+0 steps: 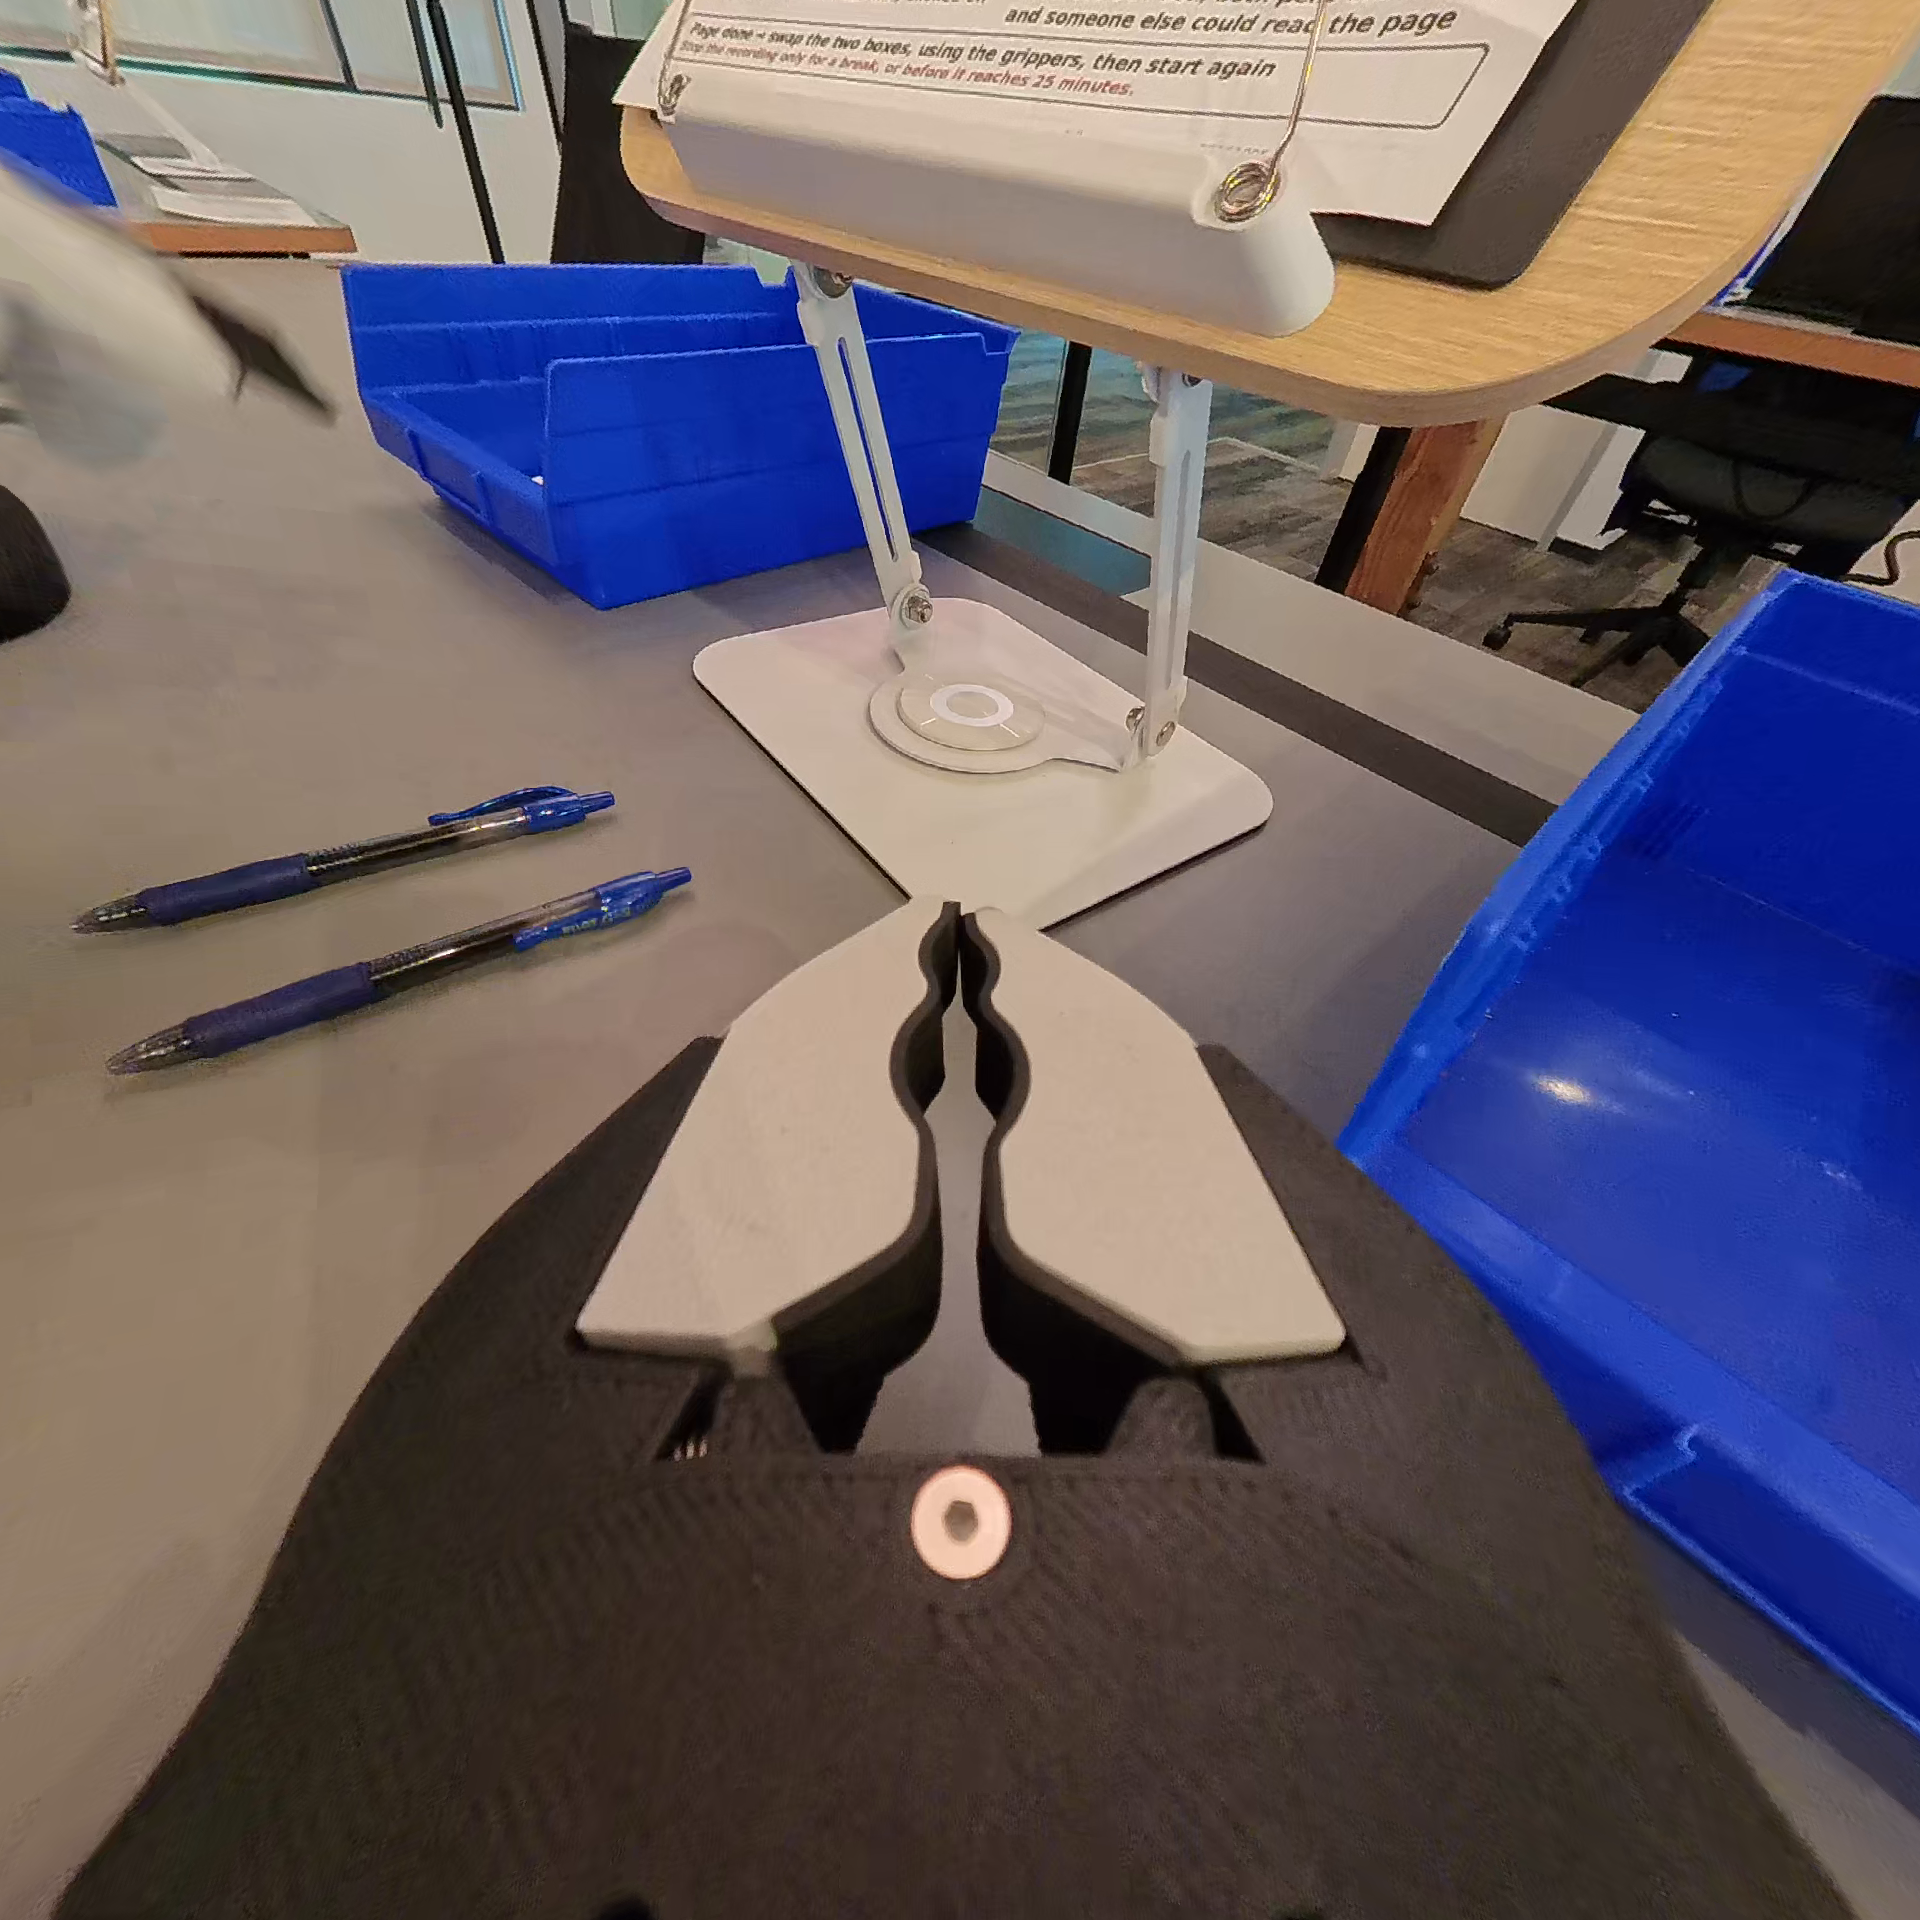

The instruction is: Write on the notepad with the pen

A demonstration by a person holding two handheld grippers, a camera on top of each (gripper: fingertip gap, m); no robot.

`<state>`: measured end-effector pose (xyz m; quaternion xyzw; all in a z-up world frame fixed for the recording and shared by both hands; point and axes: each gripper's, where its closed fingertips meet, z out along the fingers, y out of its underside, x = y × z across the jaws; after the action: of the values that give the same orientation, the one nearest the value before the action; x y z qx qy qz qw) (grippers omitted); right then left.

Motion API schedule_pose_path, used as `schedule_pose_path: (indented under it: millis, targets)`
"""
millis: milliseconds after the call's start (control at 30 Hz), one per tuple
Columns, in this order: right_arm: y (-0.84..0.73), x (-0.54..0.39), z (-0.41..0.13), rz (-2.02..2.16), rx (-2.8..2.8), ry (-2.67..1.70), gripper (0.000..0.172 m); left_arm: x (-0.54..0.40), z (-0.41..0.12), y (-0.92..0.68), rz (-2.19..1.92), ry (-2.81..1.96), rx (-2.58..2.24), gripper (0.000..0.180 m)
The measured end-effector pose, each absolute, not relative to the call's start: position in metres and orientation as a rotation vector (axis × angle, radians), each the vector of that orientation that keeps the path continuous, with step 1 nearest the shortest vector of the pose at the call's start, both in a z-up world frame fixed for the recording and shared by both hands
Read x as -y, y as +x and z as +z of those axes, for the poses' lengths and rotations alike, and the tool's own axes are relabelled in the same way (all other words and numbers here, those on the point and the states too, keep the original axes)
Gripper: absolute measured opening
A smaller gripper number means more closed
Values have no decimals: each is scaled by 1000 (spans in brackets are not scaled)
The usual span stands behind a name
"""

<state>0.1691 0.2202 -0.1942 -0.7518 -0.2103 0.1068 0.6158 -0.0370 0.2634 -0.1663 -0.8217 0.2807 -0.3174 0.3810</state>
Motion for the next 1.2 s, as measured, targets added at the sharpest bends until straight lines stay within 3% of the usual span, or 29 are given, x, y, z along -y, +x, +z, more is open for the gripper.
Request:
schedule_pose_path:
  millis: [100, 200, 300, 567, 800, 933, 1000, 1200]
  targets:
    - [169, -221, -195, 244, 488, -1735, 0, -347, -127, -79, -461, -1937, -1028, 60]
    - [168, -221, -196, 239, 493, -1738, 0, -435, -124, -110, -147, -1856, -1357, 65]
    - [167, -221, -197, 233, 500, -1745, 0, -503, -159, -122, -8, -1862, -1658, 83]
    - [162, -222, -203, 212, 545, -1771, 0, -577, -266, -153, 67, -2076, -2132, 101]
    - [160, -222, -204, 216, 560, -1770, 0, -590, -289, -153, 111, -2150, -2354, 118]
    - [161, -222, -203, 220, 557, -1767, 0, -587, -290, -154, 93, -2171, -2399, 112]
    - [161, -222, -203, 224, 556, -1767, 0, -582, -288, -154, 91, -2149, -2422, 98]
    - [160, -221, -202, 224, 558, -1758, 0, -581, -286, -157, 209, -2162, -2405, 95]
